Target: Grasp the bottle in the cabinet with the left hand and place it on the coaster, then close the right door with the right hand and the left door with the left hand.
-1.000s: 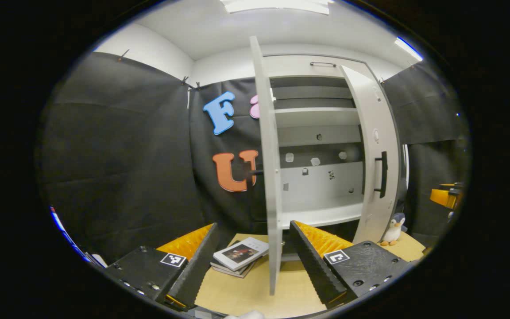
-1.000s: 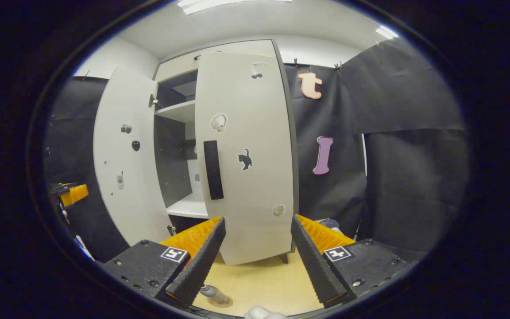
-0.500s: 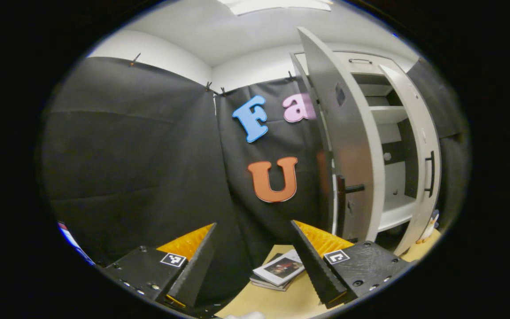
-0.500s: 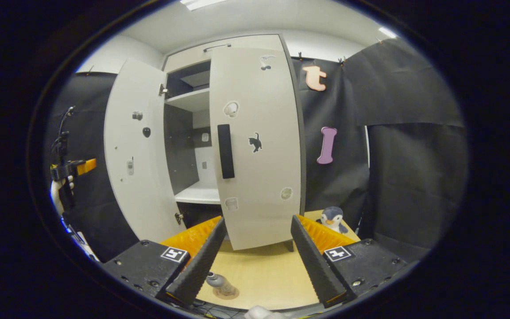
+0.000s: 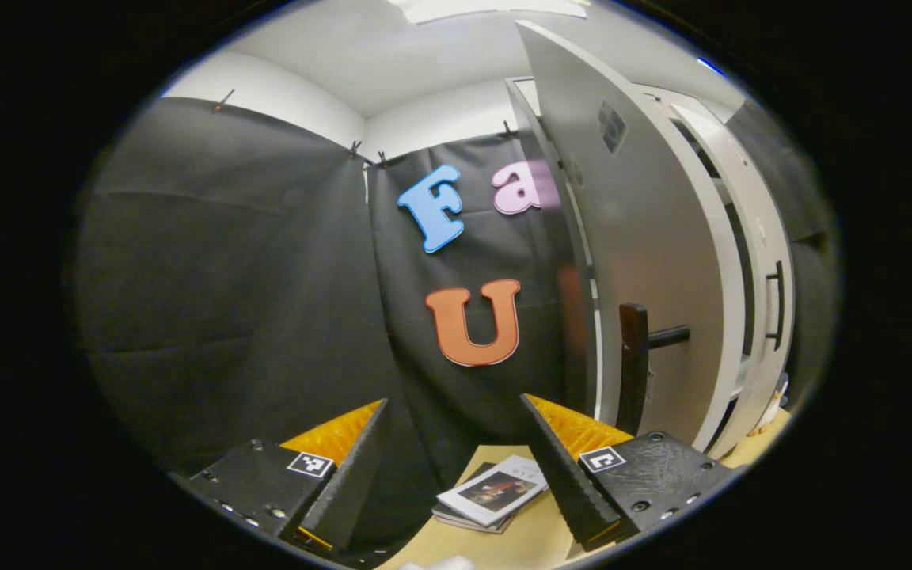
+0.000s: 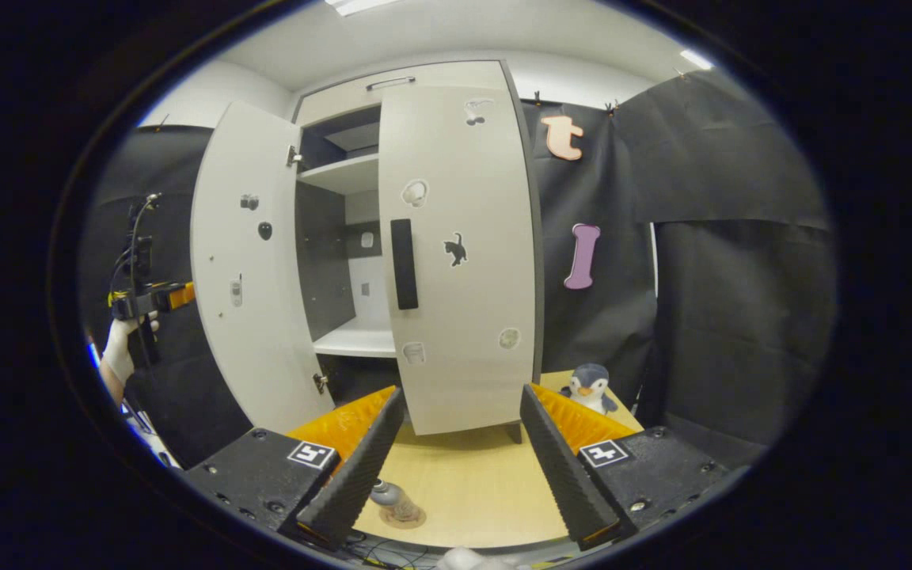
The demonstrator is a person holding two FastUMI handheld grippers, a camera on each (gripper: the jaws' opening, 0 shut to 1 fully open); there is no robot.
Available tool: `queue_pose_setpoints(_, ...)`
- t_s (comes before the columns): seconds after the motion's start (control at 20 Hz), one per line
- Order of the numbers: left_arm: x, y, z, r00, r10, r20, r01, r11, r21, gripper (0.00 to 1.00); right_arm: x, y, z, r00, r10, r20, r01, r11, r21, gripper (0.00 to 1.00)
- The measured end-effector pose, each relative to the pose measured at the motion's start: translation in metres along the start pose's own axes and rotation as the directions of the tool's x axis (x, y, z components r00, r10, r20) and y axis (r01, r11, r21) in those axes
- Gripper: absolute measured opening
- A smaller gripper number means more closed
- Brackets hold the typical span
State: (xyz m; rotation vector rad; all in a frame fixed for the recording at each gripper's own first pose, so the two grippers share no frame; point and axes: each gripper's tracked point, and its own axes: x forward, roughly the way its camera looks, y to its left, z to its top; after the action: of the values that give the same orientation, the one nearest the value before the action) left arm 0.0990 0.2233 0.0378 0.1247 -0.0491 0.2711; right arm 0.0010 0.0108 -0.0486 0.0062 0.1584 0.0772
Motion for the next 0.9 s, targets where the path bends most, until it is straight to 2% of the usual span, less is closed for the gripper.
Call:
queue_pose_setpoints(0.1,0.003,-0.014,-0.002,1.0,-0.029,0.0,0.029,1.0,-0.004,0.97,-0.002,-0.001,0.003,1.0,-0.002,0.005,0.002,1.0,-0.009,0.97)
queue_pose_setpoints(0.2,0.003,-0.012,-0.001,1.0,-0.021,0.007,0.021,1.0,0.005,0.96,-0.002,-0.001,0.004,1.0,-0.002,0.007,0.002,1.0,-0.012,0.98)
queue_pose_setpoints(0.25,0.003,-0.011,-0.001,1.0,-0.022,0.009,0.022,1.0,0.001,0.87,-0.002,-0.001,0.004,1.0,-0.001,0.008,0.001,1.0,-0.011,0.98)
queue_pose_setpoints(0.35,0.003,-0.015,-0.004,0.999,-0.034,0.004,0.034,0.999,-0.023,0.94,-0.001,-0.002,0.004,1.0,0.003,0.004,-0.003,1.0,-0.005,0.98)
queue_pose_setpoints(0.4,0.003,-0.017,-0.004,0.999,-0.04,0.0,0.04,0.999,-0.031,0.9,-0.001,-0.002,0.004,1.0,0.004,0.002,-0.004,1.0,-0.004,0.98)
queue_pose_setpoints(0.7,0.001,-0.022,0.0,0.999,-0.038,0.002,0.038,0.999,-0.008,0.89,-0.001,-0.009,0.007,1.0,-0.002,0.006,0.002,1.0,-0.004,0.98)
queue_pose_setpoints(0.75,0.001,-0.025,0.0,0.999,-0.044,0.0,0.044,0.999,-0.011,0.86,-0.001,-0.01,0.007,1.0,-0.002,0.005,0.002,1.0,-0.003,0.97)
queue_pose_setpoints(0.8,0.0,-0.027,0.0,0.999,-0.048,-0.001,0.048,0.999,-0.014,0.89,-0.002,-0.01,0.008,1.0,0.0,0.005,0.0,1.0,0.0,0.97)
queue_pose_setpoints(0.9,-0.003,-0.031,0.001,0.999,-0.048,-0.001,0.048,0.999,-0.008,0.89,-0.003,-0.01,0.009,1.0,0.0,0.008,0.0,1.0,-0.001,0.98)
